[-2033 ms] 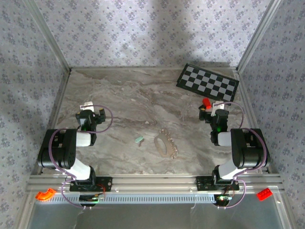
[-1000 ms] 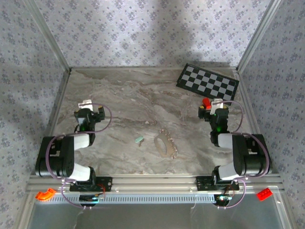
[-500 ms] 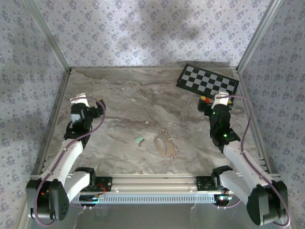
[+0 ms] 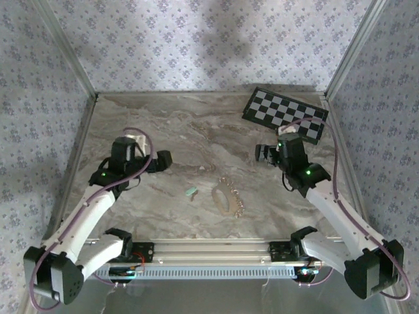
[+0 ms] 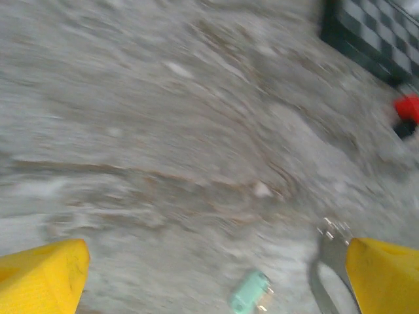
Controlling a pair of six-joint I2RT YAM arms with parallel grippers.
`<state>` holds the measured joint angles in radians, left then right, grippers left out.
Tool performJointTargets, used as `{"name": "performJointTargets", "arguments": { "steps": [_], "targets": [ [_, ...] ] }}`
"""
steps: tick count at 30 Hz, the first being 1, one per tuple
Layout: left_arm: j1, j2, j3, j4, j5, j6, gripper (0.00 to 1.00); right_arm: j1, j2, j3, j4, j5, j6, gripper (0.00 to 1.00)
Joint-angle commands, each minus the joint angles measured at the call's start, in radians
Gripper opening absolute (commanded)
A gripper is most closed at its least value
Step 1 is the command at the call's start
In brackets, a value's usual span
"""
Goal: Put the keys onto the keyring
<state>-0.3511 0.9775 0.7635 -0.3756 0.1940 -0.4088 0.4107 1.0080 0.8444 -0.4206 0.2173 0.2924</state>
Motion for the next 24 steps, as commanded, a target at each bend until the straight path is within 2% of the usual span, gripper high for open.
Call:
{"name": "performJointTargets", "arguments": {
  "steps": [1, 3, 9, 15, 18, 24],
  "targets": [
    [-0.109, 0.038, 0.055, -0.056, 0.085, 0.042, 1.00, 0.020, 0.020, 0.042, -0.136, -0.137, 0.035, 1.00],
    [-0.182, 0.062, 0.052, -0.020, 0.088, 0.035, 1.00, 0.011, 0.009, 0.001, -0.123, -0.257, 0.052, 1.00],
    [-0.303, 0.180, 0.065, 0.093, 0.100, 0.023, 0.91, 0.000, -0.039, -0.084, -0.102, -0.321, 0.093, 1.00],
    [-0.359, 0.319, 0.070, 0.207, 0.119, -0.002, 0.77, -0.017, -0.097, -0.162, -0.105, -0.397, 0.121, 0.99],
    [-0.397, 0.375, 0.094, 0.221, 0.101, 0.003, 0.72, -0.020, -0.117, -0.195, -0.092, -0.394, 0.124, 0.99],
    [-0.410, 0.476, 0.131, 0.259, 0.091, -0.027, 0.64, -0.019, -0.164, -0.258, -0.062, -0.380, 0.137, 1.00]
  ]
}}
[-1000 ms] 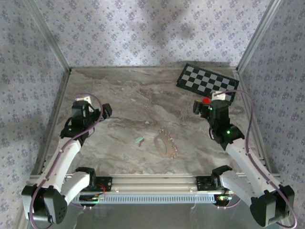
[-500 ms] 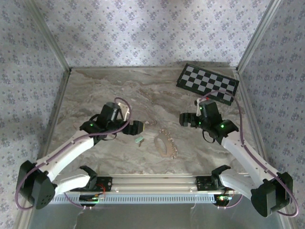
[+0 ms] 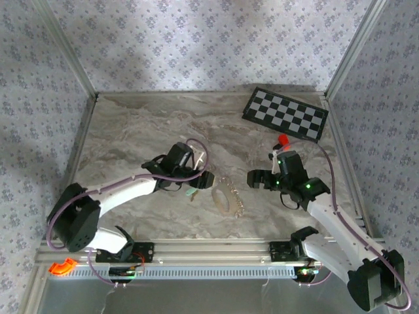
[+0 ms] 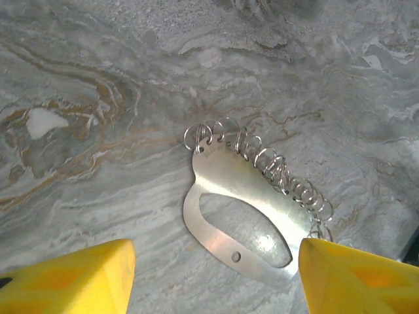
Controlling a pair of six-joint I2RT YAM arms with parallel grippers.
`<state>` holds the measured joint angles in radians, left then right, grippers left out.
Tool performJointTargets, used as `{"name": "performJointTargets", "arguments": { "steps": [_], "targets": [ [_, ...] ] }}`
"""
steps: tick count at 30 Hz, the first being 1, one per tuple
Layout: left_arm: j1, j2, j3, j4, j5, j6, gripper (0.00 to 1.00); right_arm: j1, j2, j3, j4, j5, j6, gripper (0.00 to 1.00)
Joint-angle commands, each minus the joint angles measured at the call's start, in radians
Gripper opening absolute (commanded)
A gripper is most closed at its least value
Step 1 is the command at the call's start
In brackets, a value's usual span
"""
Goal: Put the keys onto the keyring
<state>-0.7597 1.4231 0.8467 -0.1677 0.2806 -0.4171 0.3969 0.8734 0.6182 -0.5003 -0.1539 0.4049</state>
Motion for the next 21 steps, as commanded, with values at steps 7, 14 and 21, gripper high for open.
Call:
{"name": "performJointTargets", "arguments": {
  "steps": [7, 14, 21],
  "targets": [
    [-0.029, 0.177, 0.152, 0.059, 0.002, -0.022, 0.55, -0.010, -0.015, -0.066, 0.085, -0.039, 0.029, 1.00],
    [-0.046, 0.286, 0.223, 0.037, -0.003, -0.009, 0.49, -0.020, -0.036, -0.094, 0.093, -0.076, 0.025, 1.00],
    [-0.065, 0.336, 0.233, 0.032, -0.010, -0.011, 0.44, -0.039, -0.002, -0.092, 0.111, -0.093, 0.009, 1.00]
  ]
}}
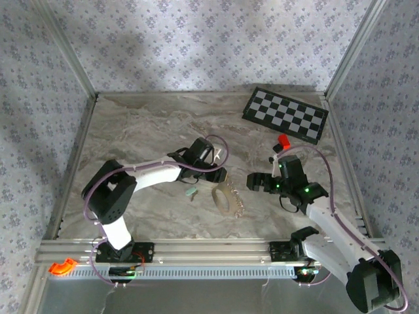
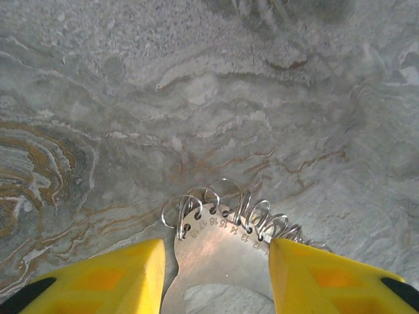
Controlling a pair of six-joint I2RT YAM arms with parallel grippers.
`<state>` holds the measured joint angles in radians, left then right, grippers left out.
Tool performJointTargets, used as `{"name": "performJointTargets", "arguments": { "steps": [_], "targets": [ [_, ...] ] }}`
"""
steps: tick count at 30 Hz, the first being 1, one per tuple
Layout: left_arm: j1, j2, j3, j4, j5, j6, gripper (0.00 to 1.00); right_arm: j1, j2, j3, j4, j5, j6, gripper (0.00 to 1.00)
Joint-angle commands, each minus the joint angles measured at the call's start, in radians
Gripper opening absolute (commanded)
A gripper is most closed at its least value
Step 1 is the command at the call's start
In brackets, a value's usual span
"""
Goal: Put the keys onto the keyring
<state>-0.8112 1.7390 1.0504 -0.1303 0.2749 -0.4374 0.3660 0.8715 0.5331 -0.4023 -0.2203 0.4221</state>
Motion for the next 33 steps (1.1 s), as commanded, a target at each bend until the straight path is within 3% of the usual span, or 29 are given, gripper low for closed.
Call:
{"name": "performJointTargets", "arguments": {
  "steps": [1, 19, 33],
  "targets": [
    [-0.013, 0.026, 0.030, -0.004, -0.006, 0.008, 0.43, -0.011, -0.004, -0.008, 0.010, -0.028, -0.010, 1.00],
    [-0.021, 0.097, 0.039, 0.031, -0.019, -0.005, 0.31, -0.051, 0.003, 0.008, -0.014, -0.076, -0.029, 1.00],
    [-0.021, 0.110, 0.061, -0.001, -0.059, 0.006, 0.30, -0.064, -0.014, 0.044, -0.037, -0.079, -0.032, 1.00]
  ]
}}
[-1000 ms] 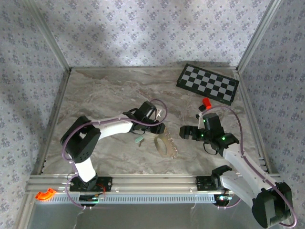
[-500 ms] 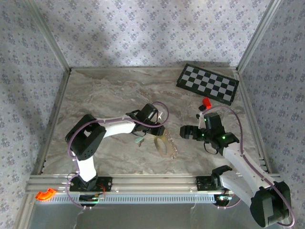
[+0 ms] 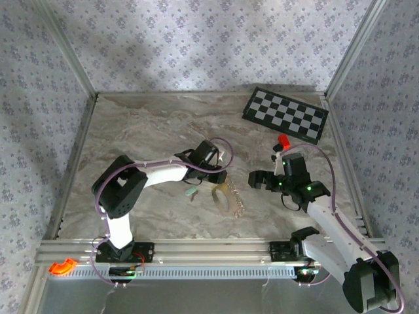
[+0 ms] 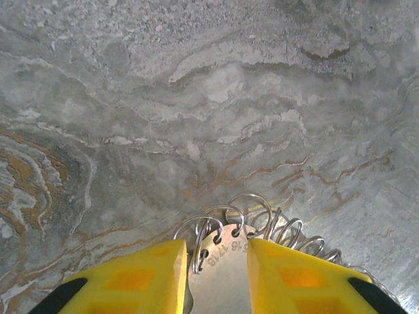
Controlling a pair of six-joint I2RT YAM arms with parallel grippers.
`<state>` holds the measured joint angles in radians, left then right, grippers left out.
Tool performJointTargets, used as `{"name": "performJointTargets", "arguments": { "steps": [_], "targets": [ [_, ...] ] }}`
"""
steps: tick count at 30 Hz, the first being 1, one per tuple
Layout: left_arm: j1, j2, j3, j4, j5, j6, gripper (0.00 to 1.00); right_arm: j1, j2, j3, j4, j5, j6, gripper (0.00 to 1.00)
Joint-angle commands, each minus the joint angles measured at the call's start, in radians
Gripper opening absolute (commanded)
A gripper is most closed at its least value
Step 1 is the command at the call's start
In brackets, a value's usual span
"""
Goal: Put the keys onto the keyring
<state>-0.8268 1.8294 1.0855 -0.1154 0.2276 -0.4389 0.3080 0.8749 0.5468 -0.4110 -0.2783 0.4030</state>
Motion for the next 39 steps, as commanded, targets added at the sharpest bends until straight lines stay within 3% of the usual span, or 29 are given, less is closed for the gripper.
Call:
{"name": "performJointTargets", "arguments": {
  "steps": [1, 10, 39],
  "targets": [
    [-0.006, 0.023, 0.025, -0.015, -0.010, 0.006, 0.30, -0.008, -0.020, 0.029, -0.028, -0.020, -0.013, 1.00],
    [-0.007, 0.046, 0.026, -0.004, 0.005, -0.001, 0.29, -0.017, -0.029, 0.031, -0.028, -0.014, -0.017, 0.99],
    [-0.015, -0.008, 0.017, -0.045, 0.030, 0.026, 0.00, -0.047, -0.090, 0.034, -0.070, 0.020, -0.043, 1.00]
  ]
}}
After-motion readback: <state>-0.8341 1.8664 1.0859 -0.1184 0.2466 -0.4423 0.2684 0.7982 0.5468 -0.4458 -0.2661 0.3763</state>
